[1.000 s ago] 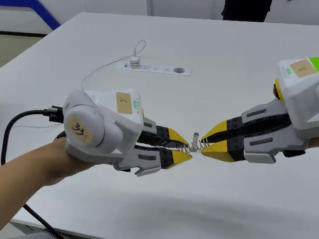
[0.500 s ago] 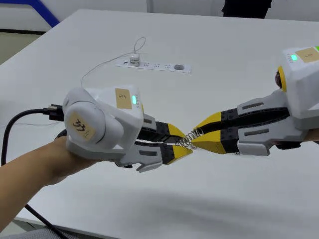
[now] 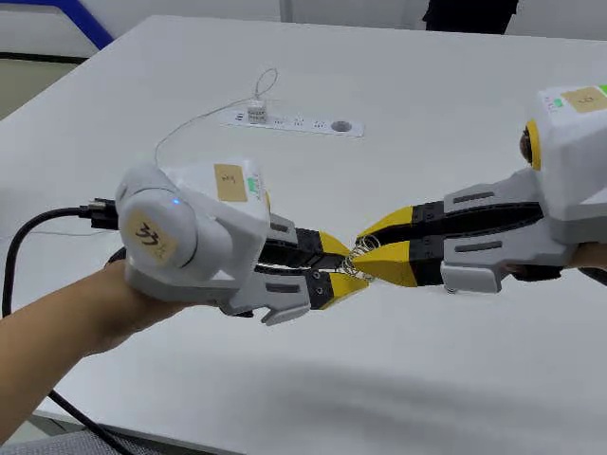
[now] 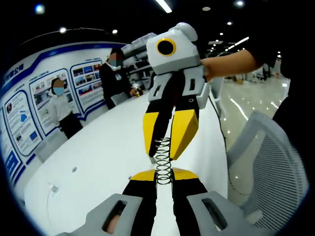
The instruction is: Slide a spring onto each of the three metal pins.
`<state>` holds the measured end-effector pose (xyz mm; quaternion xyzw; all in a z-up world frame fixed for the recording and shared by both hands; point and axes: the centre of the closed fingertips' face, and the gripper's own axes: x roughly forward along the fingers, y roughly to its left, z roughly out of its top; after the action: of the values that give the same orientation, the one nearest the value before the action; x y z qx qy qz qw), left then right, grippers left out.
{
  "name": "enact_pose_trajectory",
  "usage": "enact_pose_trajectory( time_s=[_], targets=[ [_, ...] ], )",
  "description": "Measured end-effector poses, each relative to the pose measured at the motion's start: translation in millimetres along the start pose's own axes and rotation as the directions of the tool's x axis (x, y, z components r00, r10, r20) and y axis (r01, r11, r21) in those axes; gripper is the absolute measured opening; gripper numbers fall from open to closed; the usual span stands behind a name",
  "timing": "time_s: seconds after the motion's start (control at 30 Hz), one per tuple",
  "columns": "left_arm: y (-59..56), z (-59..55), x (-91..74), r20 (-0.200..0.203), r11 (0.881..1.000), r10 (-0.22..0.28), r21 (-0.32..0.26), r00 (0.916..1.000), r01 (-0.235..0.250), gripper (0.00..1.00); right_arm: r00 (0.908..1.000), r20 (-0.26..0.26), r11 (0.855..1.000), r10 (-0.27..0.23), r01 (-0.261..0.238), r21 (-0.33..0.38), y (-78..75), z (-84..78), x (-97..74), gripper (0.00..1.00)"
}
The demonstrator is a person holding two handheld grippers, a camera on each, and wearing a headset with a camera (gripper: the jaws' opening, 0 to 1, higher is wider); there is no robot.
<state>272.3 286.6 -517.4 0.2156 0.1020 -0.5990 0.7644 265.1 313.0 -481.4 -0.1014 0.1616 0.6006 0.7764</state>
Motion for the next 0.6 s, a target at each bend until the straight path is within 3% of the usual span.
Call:
enact_pose_trajectory(
  time_s=[0.3, 0.37, 0.6],
  targets=[
    [2.8, 1.4, 0.9, 0.004, 1.0, 0.004, -0.006, 1.0, -0.004, 0.1, 0.9998, 0.005, 1.0, -0.02, 0.021, -0.018, -1.7, 3.5, 0.2, 0.11],
    [3.0, 2.8, -0.1, 0.023, 0.999, 0.004, -0.049, 0.9997, -0.003, 0.11, 0.9998, 0.011, 1.0, -0.017, 0.017, -0.011, -1.2, 5.1, 0.1, 0.11],
    [8.5, 1.6, -3.8, 0.031, 0.997, 0.034, -0.07, 0.999, -0.031, 0.11, 0.9996, 0.004, 1.0, -0.027, 0.027, -0.006, -6.2, 6.6, 2.2, 0.11]
  ],
)
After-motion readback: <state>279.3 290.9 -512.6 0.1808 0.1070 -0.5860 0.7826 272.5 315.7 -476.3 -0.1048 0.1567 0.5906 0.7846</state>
